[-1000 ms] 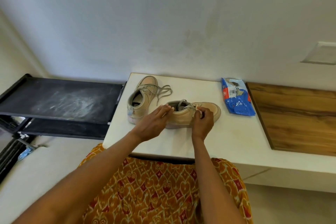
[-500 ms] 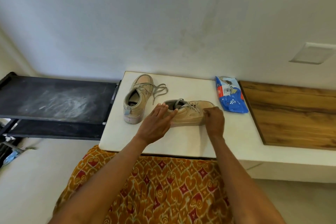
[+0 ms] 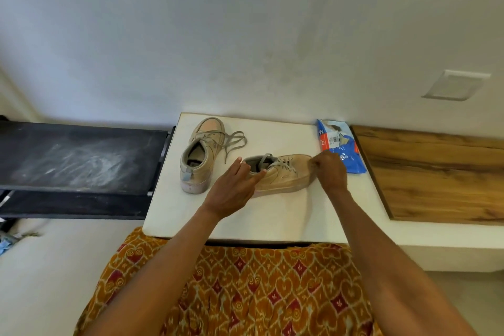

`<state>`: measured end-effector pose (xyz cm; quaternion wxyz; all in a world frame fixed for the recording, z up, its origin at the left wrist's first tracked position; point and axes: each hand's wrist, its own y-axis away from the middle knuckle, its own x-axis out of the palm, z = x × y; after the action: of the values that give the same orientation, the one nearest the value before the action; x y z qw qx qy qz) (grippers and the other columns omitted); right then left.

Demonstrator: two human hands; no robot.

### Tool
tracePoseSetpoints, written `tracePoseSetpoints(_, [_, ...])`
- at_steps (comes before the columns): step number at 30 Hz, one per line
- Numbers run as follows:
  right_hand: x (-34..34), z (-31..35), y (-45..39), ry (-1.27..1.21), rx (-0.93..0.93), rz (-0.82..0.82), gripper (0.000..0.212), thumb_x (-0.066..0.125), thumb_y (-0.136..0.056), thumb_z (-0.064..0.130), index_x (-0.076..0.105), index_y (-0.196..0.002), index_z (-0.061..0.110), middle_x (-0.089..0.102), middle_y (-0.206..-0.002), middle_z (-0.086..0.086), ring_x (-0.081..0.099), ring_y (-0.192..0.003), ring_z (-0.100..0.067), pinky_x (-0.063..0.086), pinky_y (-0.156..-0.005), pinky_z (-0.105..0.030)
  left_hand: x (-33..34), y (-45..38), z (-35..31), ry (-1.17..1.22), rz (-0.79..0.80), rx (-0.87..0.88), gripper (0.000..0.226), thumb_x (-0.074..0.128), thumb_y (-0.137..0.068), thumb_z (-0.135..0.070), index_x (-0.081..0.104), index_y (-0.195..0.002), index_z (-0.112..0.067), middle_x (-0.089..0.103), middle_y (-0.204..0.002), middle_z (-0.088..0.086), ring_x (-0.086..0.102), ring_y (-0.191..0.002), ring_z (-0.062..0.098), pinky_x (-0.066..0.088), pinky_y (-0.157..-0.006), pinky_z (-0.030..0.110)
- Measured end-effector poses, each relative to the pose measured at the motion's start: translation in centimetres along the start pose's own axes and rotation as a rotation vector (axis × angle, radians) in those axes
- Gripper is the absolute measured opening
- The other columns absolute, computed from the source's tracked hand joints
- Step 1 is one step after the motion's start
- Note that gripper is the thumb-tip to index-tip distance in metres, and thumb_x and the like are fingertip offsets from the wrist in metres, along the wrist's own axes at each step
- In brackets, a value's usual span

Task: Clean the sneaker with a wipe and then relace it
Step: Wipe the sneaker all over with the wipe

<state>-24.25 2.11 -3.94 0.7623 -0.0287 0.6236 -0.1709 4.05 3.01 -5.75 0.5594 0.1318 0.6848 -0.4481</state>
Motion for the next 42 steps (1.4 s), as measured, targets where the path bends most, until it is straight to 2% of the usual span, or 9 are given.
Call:
tracePoseSetpoints(3, [0.0, 0.6, -0.2, -0.169, 0.148, -0.02, 0.021, 0.056, -0.092, 0.008, 0.069, -0.108, 0.006, 0.065, -0.107, -0.015, 0.06, -0.101, -0.029, 0.046, -0.085, -0.032, -0.3, -0.4, 0.0, 0.019, -0.036, 0.01, 0.041, 0.039, -0.09, -0.022, 0.057, -0.126, -0.014, 0.058, -0.097, 0.014, 0.058, -0.095, 0.031, 0.046, -0.097, 0.041])
tracePoseSetpoints(9, [1.4, 0.8, 2.2, -0.26, -0.127, 0.048, 0.025, 0.059, -0.086, 0.001, 0.069, -0.108, 0.008, 0.065, -0.108, -0.013, 0.055, -0.102, -0.027, 0.042, -0.083, -0.027, -0.8, -0.9, -0.1, 0.062, -0.102, 0.006, 0.037, 0.043, -0.088, -0.023, 0.061, -0.12, -0.015, 0.055, -0.093, 0.013, 0.043, -0.09, 0.022, 0.05, -0.062, 0.027])
tracePoseSetpoints(15, [0.2, 1.4, 0.5, -0.401, 0.196, -0.096, 0.017, 0.057, -0.088, 0.0, 0.07, -0.1, -0.001, 0.066, -0.105, -0.017, 0.061, -0.1, -0.029, 0.042, -0.084, -0.023, -1.5, -1.1, -0.2, 0.085, -0.028, -0.025, 0.038, 0.044, -0.087, -0.026, 0.062, -0.12, -0.017, 0.055, -0.093, 0.011, 0.049, -0.085, 0.022, 0.047, -0.056, 0.025])
tracePoseSetpoints(19, [-0.3, 5.6, 0.4, -0.48, -0.11, -0.072, 0.026, 0.054, -0.086, -0.006, 0.069, -0.106, 0.0, 0.064, -0.113, -0.011, 0.057, -0.1, -0.014, 0.041, -0.088, -0.017, -1.9, -1.2, -0.5, 0.091, -0.01, -0.048, 0.038, 0.045, -0.086, -0.026, 0.064, -0.118, -0.017, 0.055, -0.093, 0.01, 0.052, -0.084, 0.022, 0.047, -0.055, 0.023])
tracePoseSetpoints(28, [0.0, 1.6, -1.4, 0.161, -0.256, 0.129, 0.018, 0.057, -0.092, 0.015, 0.068, -0.105, 0.009, 0.067, -0.103, -0.009, 0.055, -0.099, -0.024, 0.047, -0.072, -0.032, -2.9, -1.8, -0.8, 0.099, 0.013, -0.04, 0.038, 0.041, -0.084, -0.025, 0.065, -0.113, -0.016, 0.055, -0.088, 0.01, 0.054, -0.077, 0.024, 0.047, -0.051, 0.027])
tracePoseSetpoints(32, [-0.8, 3.6, -2.1, -0.102, -0.036, -0.079, 0.025, 0.05, -0.093, 0.007, 0.068, -0.11, 0.009, 0.064, -0.097, -0.013, 0.057, -0.091, -0.026, 0.043, -0.067, -0.031, -2.7, -1.7, -0.9, 0.12, 0.0, -0.052, 0.037, 0.042, -0.084, -0.024, 0.066, -0.111, -0.015, 0.055, -0.085, 0.011, 0.054, -0.074, 0.025, 0.048, -0.05, 0.028])
tracePoseSetpoints(34, [-0.7, 4.8, -1.5, -0.183, -0.176, -0.073, 0.026, 0.053, -0.09, 0.006, 0.068, -0.111, 0.011, 0.062, -0.096, -0.011, 0.055, -0.089, -0.023, 0.044, -0.066, -0.03, -2.7, -1.8, -0.7, 0.118, 0.007, -0.04, 0.037, 0.043, -0.084, -0.023, 0.065, -0.112, -0.015, 0.055, -0.086, 0.012, 0.053, -0.075, 0.025, 0.049, -0.051, 0.028])
tracePoseSetpoints(37, [0.4, 5.1, -0.7, -0.058, -0.514, 0.096, 0.024, 0.063, -0.085, 0.011, 0.068, -0.108, 0.01, 0.064, -0.099, -0.011, 0.057, -0.095, -0.026, 0.044, -0.07, -0.028, -2.8, -1.9, -0.6, 0.112, 0.017, -0.041, 0.038, 0.043, -0.085, -0.023, 0.066, -0.113, -0.016, 0.055, -0.089, 0.011, 0.053, -0.077, 0.025, 0.048, -0.051, 0.027])
tracePoseSetpoints(42, [-0.2, 2.3, -2.0, 0.203, -0.337, 0.119, 0.022, 0.056, -0.091, 0.013, 0.063, -0.112, 0.006, 0.059, -0.114, -0.012, 0.053, -0.108, -0.025, 0.049, -0.08, -0.034, -3.2, -2.0, -0.8, 0.122, 0.002, -0.031, 0.033, 0.051, -0.082, -0.02, 0.066, -0.111, -0.016, 0.056, -0.087, 0.012, 0.055, -0.076, 0.026, 0.048, -0.051, 0.028])
